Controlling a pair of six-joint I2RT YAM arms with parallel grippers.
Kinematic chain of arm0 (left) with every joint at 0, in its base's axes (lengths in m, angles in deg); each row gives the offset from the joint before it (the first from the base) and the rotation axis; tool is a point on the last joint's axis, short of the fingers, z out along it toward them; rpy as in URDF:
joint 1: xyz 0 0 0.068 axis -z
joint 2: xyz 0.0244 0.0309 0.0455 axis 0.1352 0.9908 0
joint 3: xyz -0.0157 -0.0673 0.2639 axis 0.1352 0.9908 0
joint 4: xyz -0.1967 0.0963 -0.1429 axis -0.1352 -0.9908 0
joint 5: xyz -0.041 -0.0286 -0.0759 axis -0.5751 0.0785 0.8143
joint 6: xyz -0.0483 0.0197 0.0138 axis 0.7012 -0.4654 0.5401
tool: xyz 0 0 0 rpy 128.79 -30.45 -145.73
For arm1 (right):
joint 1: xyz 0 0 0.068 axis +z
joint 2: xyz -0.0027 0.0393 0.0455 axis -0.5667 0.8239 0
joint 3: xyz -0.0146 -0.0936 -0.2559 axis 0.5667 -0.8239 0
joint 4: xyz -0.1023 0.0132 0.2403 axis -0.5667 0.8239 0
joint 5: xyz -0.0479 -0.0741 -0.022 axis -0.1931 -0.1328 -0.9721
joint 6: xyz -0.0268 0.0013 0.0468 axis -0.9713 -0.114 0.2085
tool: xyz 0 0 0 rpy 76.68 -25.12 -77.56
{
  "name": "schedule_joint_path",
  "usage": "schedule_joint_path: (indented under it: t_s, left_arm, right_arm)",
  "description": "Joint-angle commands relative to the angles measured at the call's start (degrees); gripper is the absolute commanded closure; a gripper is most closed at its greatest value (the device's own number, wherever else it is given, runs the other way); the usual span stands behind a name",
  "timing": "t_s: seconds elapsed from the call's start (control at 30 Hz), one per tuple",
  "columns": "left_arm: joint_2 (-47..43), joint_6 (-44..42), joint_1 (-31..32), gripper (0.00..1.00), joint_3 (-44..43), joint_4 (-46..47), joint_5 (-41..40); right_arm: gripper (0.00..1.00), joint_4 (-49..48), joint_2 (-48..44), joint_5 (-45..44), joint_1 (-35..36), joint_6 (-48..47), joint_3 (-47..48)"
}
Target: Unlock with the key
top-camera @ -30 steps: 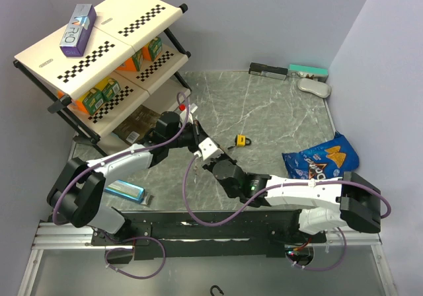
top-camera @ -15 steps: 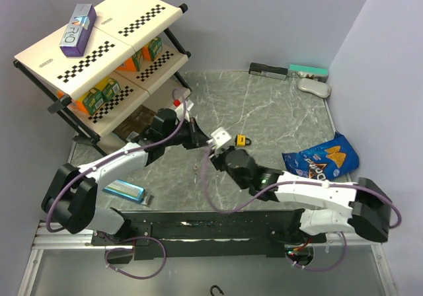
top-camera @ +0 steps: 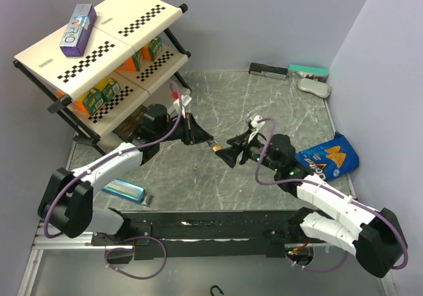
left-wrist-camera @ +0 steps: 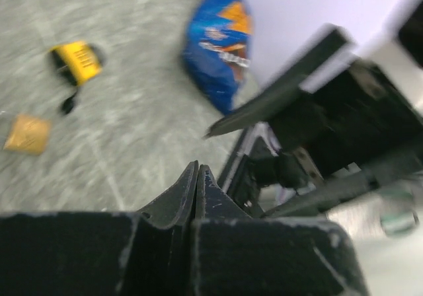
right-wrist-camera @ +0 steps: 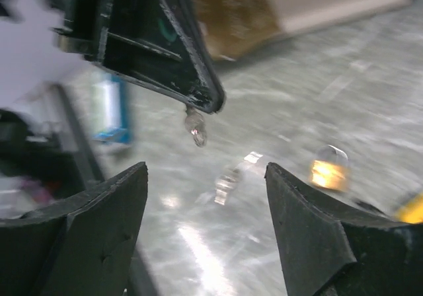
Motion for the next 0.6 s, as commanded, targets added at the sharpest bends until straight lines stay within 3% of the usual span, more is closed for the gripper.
schedule_joint_path:
  t_s: [0.0,0.2,0.33,0.57]
  left_arm:
    - [-4.2,-2.6,0.1,0.99,-0.1,10.3,11.6]
    - [-4.8,-2.1,0.8,0.99,0.7,14.0,16.0]
    - [-4.4,-2.6,2.4,0.99,0.5,14.2,17.6]
    - [-4.1,-4.5,3.8,0.99,-0.1,12.3,17.4]
  right_arm:
    - [0.24,-15.6,-0.7,19.8,-5.4,12.4,-3.2]
    - [0.35,-22.7,1.3,25.9,-6.7,17.0,-4.0]
    - [0.42,-30.0,2.6,26.0,-6.7,20.6,-5.6]
    - [0.49,-33.6,4.6,25.9,-6.5,22.8,-5.2]
